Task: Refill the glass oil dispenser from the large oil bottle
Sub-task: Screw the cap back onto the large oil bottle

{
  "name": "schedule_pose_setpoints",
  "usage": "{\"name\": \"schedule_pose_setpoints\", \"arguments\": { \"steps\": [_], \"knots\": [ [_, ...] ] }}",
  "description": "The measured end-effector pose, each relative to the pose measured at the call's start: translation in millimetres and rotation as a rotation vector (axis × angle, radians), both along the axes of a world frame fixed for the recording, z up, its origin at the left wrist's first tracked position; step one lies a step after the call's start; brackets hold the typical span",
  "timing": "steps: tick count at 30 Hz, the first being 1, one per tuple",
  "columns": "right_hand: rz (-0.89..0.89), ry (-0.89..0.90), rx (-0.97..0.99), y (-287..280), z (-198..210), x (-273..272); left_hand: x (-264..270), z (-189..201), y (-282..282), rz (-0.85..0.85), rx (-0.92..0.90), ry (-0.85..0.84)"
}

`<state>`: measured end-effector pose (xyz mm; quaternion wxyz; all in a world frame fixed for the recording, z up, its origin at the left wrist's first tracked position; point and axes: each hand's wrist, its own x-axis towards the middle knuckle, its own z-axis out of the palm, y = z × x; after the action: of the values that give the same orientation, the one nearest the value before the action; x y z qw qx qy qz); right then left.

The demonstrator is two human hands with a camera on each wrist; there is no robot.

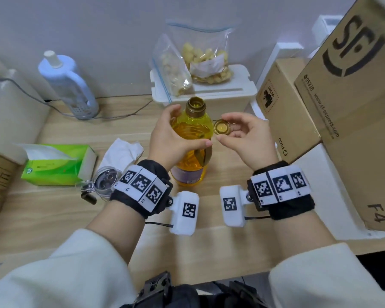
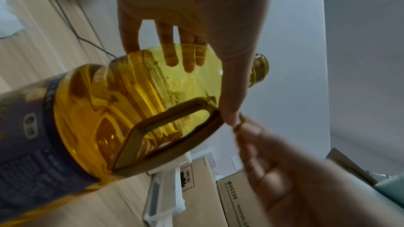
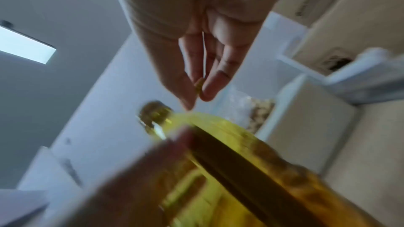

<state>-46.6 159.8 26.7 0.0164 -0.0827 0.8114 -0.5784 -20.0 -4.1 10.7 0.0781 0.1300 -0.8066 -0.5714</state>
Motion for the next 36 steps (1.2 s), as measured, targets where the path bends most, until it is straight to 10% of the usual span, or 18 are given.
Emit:
{"name": "schedule_pose_setpoints", "arguments": {
  "steps": [21, 36],
  "knots": [
    [0.448, 0.235, 0.681, -51, 93, -32, -12, 12, -14, -0.208, -0.029, -0.071],
    [0.398, 0.265, 0.698, -50, 97, -27, -14, 8, -18, -0.246, -0.027, -0.064]
  ]
}}
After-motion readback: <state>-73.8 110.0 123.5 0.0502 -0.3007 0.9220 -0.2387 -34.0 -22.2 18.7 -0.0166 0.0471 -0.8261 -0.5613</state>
